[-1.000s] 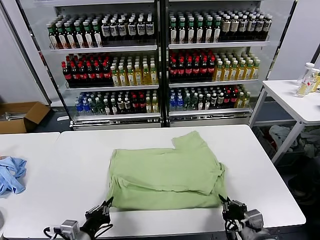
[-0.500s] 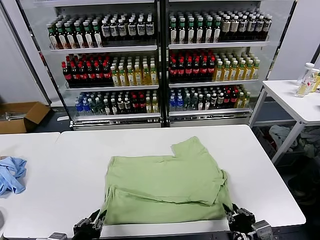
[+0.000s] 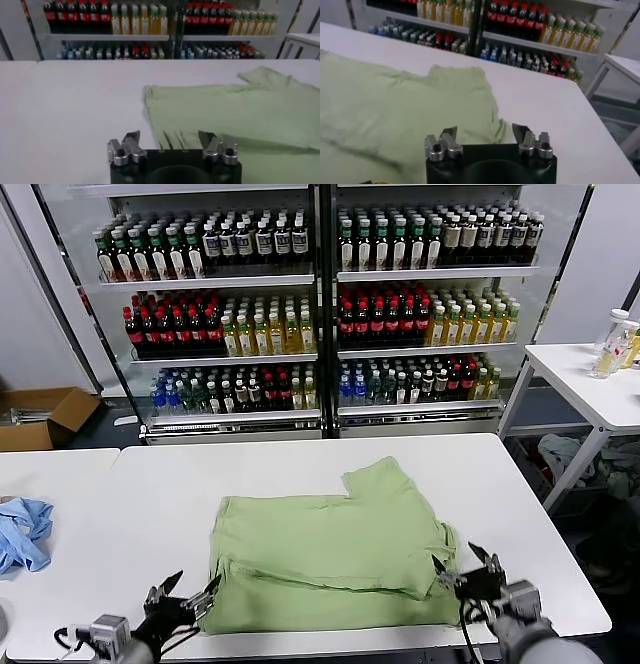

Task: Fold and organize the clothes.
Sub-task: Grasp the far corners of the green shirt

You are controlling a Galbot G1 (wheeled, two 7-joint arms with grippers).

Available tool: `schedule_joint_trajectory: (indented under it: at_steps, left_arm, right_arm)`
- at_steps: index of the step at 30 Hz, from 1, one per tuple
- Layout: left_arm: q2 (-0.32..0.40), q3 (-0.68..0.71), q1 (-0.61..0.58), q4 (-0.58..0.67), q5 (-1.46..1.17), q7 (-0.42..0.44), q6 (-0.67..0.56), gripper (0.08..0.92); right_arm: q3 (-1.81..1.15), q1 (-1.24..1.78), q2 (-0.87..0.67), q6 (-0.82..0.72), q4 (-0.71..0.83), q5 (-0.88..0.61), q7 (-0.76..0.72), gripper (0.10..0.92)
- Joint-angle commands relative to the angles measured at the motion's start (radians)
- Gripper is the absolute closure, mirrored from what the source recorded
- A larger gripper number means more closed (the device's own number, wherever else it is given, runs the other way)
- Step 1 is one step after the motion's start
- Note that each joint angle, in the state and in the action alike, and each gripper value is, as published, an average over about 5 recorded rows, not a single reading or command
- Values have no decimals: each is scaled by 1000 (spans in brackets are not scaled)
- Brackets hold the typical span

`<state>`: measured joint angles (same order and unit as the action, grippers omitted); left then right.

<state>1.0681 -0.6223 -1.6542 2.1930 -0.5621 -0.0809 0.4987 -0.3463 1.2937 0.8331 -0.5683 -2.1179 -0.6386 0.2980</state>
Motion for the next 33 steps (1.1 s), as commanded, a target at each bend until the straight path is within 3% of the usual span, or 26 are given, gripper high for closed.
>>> schedule_joint_trajectory:
  at_steps: [1,8,14,33]
  left_arm:
    - [-89,143,401,-272,-25,-25,-5,200]
    - [-82,280,602,-462,11,-35,10,177]
    - [-48,356,700,-566,58,-34,11,177]
    - [-7,424,779,-648,46,-26,21,177]
  right_arm:
    - [238,-456,35,-10,292,-77,20,204]
    - [365,-633,120,-10,517,-121,17,202]
    - [432,-750,182,-10,652,-146,13,203]
    - [511,-859,292,-11,853,-189,-17,203]
